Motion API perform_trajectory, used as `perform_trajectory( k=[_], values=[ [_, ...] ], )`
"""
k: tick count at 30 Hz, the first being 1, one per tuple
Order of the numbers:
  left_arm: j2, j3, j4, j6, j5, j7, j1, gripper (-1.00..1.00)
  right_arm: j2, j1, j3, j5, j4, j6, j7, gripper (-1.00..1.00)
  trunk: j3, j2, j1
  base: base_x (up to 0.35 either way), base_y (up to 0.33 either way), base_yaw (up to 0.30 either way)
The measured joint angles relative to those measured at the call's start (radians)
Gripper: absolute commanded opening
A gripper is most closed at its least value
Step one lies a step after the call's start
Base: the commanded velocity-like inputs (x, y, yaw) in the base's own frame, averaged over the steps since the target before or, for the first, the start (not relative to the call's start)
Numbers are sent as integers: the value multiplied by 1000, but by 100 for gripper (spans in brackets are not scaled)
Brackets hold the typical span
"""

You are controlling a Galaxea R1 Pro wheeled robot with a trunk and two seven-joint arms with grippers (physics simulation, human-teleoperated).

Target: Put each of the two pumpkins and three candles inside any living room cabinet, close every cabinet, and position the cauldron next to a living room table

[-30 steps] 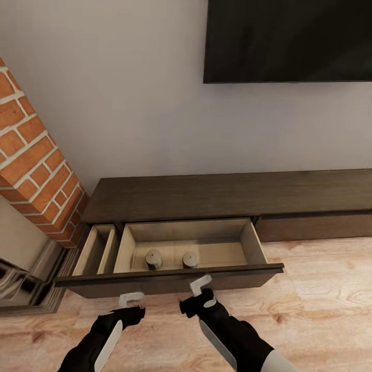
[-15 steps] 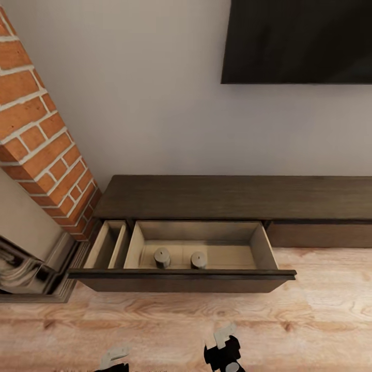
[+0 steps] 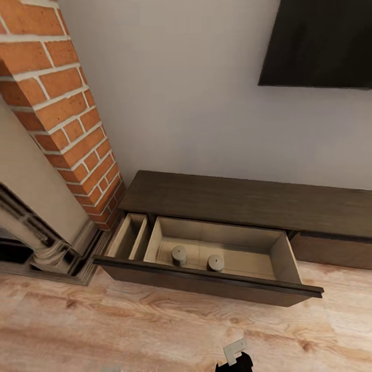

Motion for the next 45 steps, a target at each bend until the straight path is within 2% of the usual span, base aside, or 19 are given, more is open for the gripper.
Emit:
perform_trajectory(
  k=[5, 7, 8, 9, 11, 12, 23, 29, 45],
  values=[
    [-1, 2, 42, -12, -4, -4, 0, 100, 4, 10, 0, -1, 24, -4, -1, 100, 0, 0, 0, 0, 0, 291],
    [-1, -1, 47, -13, -8, -7, 0, 100, 7, 47, 0, 1, 28, -38, -3, 100, 1, 0, 0, 0, 0, 275],
    [-1, -1, 49, -13, -8, -7, 0, 100, 7, 51, 0, 1, 29, -57, -5, 100, 2, 0, 0, 0, 0, 194],
    [0, -1, 75, -13, -9, -7, 0, 100, 2, 62, 0, 0, 33, -146, -7, 100, 3, 0, 0, 0, 0, 174],
    [5, -2, 87, -13, -9, -7, 0, 100, 2, 73, 0, 0, 35, -187, -9, 100, 5, 0, 0, 0, 0, 149],
    [15, -1, 109, -13, -8, -7, 0, 100, 3, 81, 0, 1, 36, -214, -8, 100, 7, 0, 0, 0, 0, 137],
    [16, -2, 180, -10, -5, -6, 1, 100, 0, 97, 0, 3, 32, -248, -8, 100, 23, 0, 0, 0, 0, 133],
    [16, -2, 185, -10, -5, -6, 2, 100, 2, 98, 0, 1, 34, -286, -9, 100, 32, 0, 0, 0, 0, 132],
    [16, -2, 185, -12, -5, -6, 2, 100, 9, 113, -2, 1, 39, -290, -7, 100, 56, 0, 0, 0, 0, 127]
  ],
)
